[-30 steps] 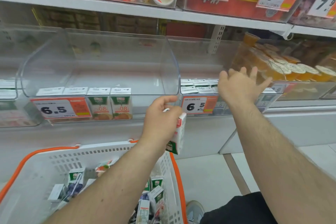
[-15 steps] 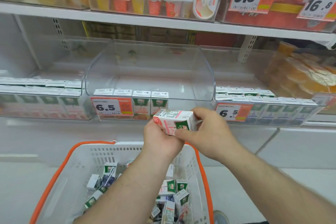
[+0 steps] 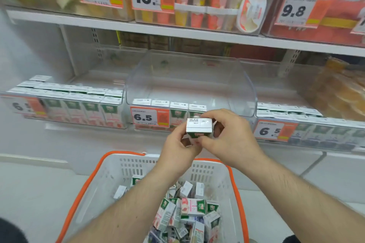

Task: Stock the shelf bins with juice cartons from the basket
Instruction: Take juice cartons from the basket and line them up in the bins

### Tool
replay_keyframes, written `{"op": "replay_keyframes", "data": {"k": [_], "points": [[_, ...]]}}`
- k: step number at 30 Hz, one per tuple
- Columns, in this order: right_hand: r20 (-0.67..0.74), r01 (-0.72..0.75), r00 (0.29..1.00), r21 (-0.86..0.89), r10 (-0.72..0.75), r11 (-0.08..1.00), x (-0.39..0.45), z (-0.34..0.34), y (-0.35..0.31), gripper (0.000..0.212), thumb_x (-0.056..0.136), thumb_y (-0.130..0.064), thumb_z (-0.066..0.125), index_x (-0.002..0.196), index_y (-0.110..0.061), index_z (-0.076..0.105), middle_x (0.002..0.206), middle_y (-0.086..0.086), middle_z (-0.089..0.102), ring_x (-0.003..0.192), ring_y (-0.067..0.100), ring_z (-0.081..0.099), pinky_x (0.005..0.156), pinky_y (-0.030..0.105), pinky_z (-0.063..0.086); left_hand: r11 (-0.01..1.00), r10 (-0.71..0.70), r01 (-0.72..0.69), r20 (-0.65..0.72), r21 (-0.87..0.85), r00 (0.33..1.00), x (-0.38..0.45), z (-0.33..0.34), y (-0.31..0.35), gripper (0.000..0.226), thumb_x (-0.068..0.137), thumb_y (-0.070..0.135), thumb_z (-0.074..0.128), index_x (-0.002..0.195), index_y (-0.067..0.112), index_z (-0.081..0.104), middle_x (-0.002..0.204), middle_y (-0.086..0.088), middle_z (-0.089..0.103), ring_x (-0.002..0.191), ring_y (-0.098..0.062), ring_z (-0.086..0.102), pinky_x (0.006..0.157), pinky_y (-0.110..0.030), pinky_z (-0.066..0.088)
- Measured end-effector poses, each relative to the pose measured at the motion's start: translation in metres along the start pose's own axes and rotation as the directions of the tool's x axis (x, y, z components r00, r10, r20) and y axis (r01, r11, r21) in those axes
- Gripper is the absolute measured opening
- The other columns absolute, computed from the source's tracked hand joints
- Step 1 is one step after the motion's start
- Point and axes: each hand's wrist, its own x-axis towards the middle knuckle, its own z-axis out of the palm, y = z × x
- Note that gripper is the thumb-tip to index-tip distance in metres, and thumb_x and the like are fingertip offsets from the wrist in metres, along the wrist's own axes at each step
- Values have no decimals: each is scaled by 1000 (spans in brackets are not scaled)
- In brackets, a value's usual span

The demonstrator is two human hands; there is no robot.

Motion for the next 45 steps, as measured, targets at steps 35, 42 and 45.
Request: {"op": "replay_keyframes", "data": {"k": [35, 42, 45], "points": [[573, -44, 819, -6, 39, 999, 264, 306, -233, 18, 73, -22, 75, 73, -10, 61, 72, 8, 63, 66, 24, 55, 63, 32, 48, 923, -385, 226, -745, -311, 544, 76, -268, 66, 47, 82, 15, 59, 113, 17, 24, 125, -2, 26, 94, -20, 42, 77, -32, 43], [662, -201, 737, 25, 135, 979, 266, 307, -232, 29, 88, -37, 65, 95, -10, 60, 80, 3, 57, 71, 18, 51, 64, 30, 40, 930, -368, 221, -746, -295, 555, 77, -267, 62, 48, 80, 15, 58, 107, 26, 19, 126, 2, 23, 108, -24, 40, 97, -44, 44], [671, -157, 729, -22, 131, 987, 268, 313, -236, 25, 92, -30, 61, 98, -7, 58, 84, 4, 60, 69, 19, 52, 59, 29, 37, 929, -369, 219, -741, -297, 560, 78, -270, 59, 50, 79, 15, 58, 108, 27, 20, 128, 2, 22, 110, -25, 42, 98, -48, 45]]}}
